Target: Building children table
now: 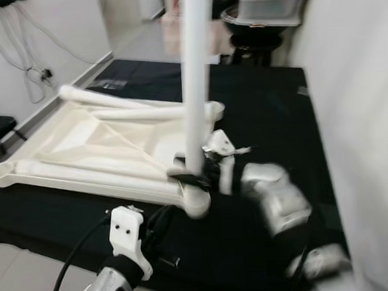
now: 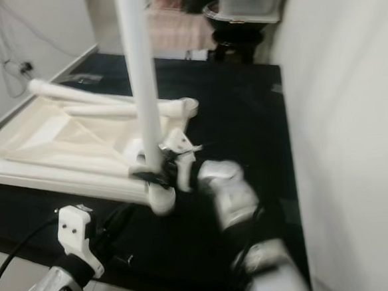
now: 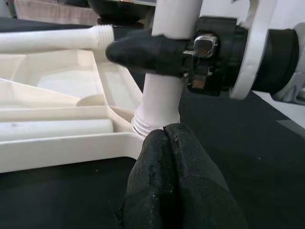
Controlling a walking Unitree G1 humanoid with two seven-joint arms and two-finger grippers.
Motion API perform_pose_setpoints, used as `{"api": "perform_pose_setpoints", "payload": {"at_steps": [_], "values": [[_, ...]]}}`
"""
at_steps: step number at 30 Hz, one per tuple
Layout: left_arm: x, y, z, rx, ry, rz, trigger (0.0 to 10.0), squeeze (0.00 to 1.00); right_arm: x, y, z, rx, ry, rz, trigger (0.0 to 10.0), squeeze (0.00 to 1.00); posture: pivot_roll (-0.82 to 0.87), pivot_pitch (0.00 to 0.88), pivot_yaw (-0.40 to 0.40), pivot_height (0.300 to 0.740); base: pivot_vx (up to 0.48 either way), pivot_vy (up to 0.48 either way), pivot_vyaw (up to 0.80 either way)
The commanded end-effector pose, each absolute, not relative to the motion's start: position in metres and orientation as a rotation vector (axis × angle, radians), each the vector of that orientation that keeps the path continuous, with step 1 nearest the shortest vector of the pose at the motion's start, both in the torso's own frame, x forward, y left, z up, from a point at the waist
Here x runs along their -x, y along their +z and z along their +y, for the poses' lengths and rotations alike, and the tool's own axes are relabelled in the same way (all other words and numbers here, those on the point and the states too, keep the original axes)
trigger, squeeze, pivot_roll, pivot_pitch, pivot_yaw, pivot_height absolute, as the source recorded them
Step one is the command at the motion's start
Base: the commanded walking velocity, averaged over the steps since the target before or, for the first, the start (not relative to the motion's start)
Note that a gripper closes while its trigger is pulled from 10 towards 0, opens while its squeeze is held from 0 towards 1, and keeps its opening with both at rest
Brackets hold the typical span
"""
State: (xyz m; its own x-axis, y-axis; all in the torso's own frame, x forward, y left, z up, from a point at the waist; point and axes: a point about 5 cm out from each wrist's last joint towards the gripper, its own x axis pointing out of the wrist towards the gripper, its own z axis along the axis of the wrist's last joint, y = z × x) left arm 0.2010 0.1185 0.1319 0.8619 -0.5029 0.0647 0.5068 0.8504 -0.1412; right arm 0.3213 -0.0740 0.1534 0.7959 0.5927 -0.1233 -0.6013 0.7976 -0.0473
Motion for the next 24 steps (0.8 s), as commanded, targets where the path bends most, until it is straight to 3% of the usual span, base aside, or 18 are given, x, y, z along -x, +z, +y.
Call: {"api": "perform_pose_setpoints", "payload": {"at_steps": [1, 6, 7, 8, 9, 10, 11, 19, 20, 24], "values": [[-0.201, 0.129, 0.123, 0.154, -0.524, -0.009, 10.0, 0.00, -0.317, 0.131, -0.084, 0.117, 0.631, 0.251, 0.0, 0.00, -0.03, 0.050, 0.012, 0.740, 0.000, 0.000, 0.00], [-0.205, 0.128, 0.122, 0.146, -0.546, -0.003, 10.0, 0.00, -0.324, 0.127, -0.075, 0.121, 0.731, 0.259, 0.0, 0.00, 0.00, 0.047, -0.007, 0.740, 0.000, 0.000, 0.00], [-0.206, 0.129, 0.124, 0.146, -0.522, -0.014, 10.0, 0.00, -0.329, 0.128, -0.077, 0.139, 0.701, 0.255, 3.3, 0.00, 0.00, 0.048, -0.008, 0.740, 0.000, 0.000, 0.00], [-0.206, 0.129, 0.124, 0.146, -0.522, -0.014, 10.0, 0.00, -0.329, 0.128, -0.077, 0.139, 0.701, 0.255, 3.3, 0.00, 0.00, 0.048, -0.008, 0.740, 0.000, 0.000, 0.00], [-0.207, 0.129, 0.124, 0.142, -0.507, -0.022, 10.0, 0.00, -0.330, 0.130, -0.078, 0.126, 0.707, 0.246, 10.0, 0.00, 0.00, 0.043, -0.012, 0.740, 0.000, 0.000, 0.00], [-0.207, 0.129, 0.124, 0.142, -0.507, -0.022, 10.0, 0.00, -0.330, 0.130, -0.078, 0.126, 0.707, 0.246, 10.0, 0.00, 0.00, 0.043, -0.012, 0.740, 0.000, 0.000, 0.00], [-0.207, 0.129, 0.125, 0.140, -0.506, -0.023, 10.0, 0.00, -0.331, 0.132, -0.079, 0.110, 0.744, 0.240, 10.0, 1.00, 0.00, 0.042, -0.013, 0.740, 0.000, 0.000, 0.00], [-0.208, 0.129, 0.124, 0.145, -0.518, -0.018, 10.0, 0.00, -0.337, 0.174, -0.072, -0.003, 1.065, 0.074, 10.0, 1.00, 0.01, 0.038, -0.004, 0.740, 0.000, 0.000, 0.00], [-0.208, 0.129, 0.124, 0.146, -0.520, -0.018, 10.0, 0.00, -0.338, 0.182, -0.074, -0.012, 1.163, 0.061, 10.0, 0.00, 0.01, 0.038, -0.005, 0.740, 0.000, 0.000, 0.00], [-0.208, 0.129, 0.123, 0.148, -0.521, -0.017, 10.0, 0.00, -0.340, 0.188, -0.077, -0.001, 1.291, 0.052, 10.0, 0.00, 0.01, 0.037, -0.005, 0.740, 0.000, 0.000, 0.00]]}}
